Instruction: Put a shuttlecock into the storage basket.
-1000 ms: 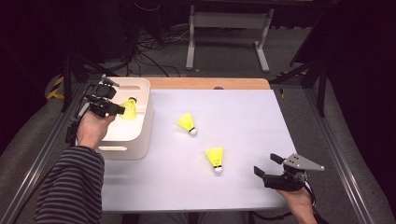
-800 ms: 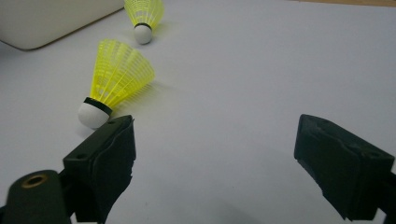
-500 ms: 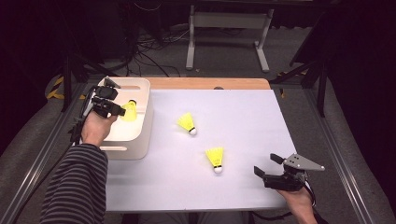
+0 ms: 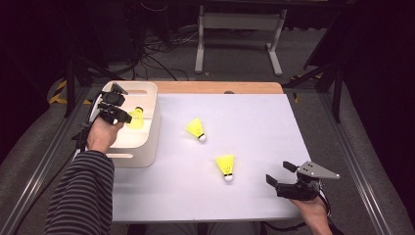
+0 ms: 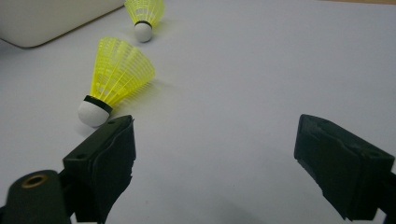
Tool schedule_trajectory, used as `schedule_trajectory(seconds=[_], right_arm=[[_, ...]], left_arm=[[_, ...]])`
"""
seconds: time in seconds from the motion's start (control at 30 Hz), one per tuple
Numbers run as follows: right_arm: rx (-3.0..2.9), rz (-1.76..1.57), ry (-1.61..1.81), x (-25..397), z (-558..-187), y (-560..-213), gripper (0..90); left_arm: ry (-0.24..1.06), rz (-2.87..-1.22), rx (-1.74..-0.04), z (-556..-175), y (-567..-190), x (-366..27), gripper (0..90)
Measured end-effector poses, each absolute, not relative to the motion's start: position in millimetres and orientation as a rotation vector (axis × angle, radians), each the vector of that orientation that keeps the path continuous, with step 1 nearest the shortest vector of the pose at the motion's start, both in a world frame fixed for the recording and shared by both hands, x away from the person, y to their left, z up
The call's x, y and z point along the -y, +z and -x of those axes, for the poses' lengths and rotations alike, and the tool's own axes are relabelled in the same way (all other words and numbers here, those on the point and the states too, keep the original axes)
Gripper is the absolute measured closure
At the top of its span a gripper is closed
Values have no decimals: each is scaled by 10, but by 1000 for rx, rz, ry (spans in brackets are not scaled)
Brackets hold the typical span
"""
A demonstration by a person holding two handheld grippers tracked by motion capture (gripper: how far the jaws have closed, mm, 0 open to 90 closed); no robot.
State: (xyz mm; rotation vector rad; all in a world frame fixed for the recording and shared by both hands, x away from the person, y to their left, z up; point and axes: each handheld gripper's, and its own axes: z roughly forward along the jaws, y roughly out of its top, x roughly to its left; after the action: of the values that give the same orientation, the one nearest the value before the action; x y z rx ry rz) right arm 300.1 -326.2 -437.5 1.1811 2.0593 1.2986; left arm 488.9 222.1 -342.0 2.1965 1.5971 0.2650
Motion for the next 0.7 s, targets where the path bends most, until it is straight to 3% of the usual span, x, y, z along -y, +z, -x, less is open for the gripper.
schedule_trajectory(seconds=[0.1, 0.23, 0.37, 0.7], right_arm=[[-2060, -1180, 1297, 3261, -3000, -4375, 130], [-2059, -1182, 1295, 3263, -3001, -4376, 131], [-2061, -1185, 1288, 3265, -3004, -4379, 131], [-2060, -1184, 1290, 3264, -3001, -4377, 131]], left_arm=[[255, -2222, -1589, -4902, -3433, -2222, 854], [269, -2231, -1598, -4906, -3441, -2206, 653], [273, -2240, -1589, -4890, -3422, -2195, 547], [282, -2214, -1579, -4836, -3367, -2213, 434]])
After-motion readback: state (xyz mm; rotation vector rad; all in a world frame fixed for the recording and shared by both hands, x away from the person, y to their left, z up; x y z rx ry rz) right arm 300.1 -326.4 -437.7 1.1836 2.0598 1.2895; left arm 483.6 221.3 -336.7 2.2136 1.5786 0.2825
